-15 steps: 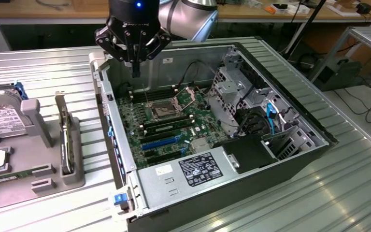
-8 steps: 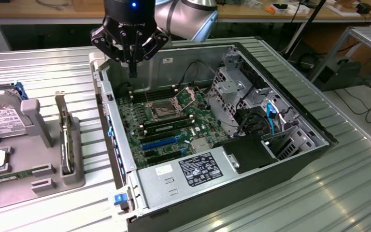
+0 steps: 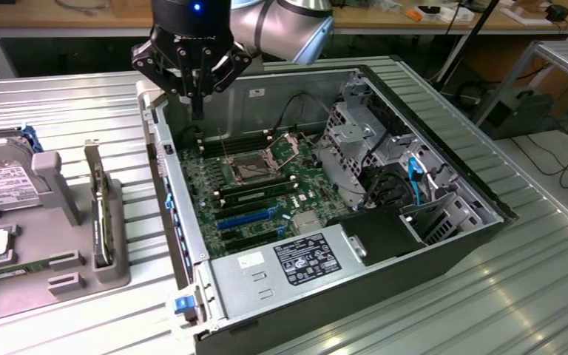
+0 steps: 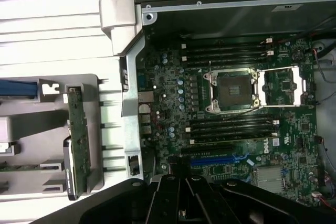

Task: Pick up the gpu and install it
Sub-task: 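Reach for the gpu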

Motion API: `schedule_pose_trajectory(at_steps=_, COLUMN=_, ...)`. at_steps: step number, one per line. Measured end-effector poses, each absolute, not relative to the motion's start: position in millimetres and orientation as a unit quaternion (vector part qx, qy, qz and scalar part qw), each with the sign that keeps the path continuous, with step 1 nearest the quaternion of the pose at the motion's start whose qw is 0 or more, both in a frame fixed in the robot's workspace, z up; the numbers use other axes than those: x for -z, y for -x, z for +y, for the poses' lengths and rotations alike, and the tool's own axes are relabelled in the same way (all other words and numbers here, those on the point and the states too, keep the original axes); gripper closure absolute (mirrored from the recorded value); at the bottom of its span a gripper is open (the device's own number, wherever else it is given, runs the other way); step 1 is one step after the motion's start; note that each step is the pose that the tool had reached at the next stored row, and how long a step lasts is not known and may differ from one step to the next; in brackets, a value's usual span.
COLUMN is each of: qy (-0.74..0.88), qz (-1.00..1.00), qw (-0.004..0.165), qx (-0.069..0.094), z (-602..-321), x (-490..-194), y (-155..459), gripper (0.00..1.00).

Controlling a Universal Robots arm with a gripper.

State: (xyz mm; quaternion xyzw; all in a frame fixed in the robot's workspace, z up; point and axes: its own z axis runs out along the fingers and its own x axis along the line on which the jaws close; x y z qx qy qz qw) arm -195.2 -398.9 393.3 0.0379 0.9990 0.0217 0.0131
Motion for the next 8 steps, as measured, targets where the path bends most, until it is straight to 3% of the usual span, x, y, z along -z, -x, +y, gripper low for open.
schedule_pose_trajectory(at_steps=8, qy=-0.038, qz=0.999, qw=0.013, qx=-0.022, z=-398.9, x=-393.3, y=202.1, gripper=0.90)
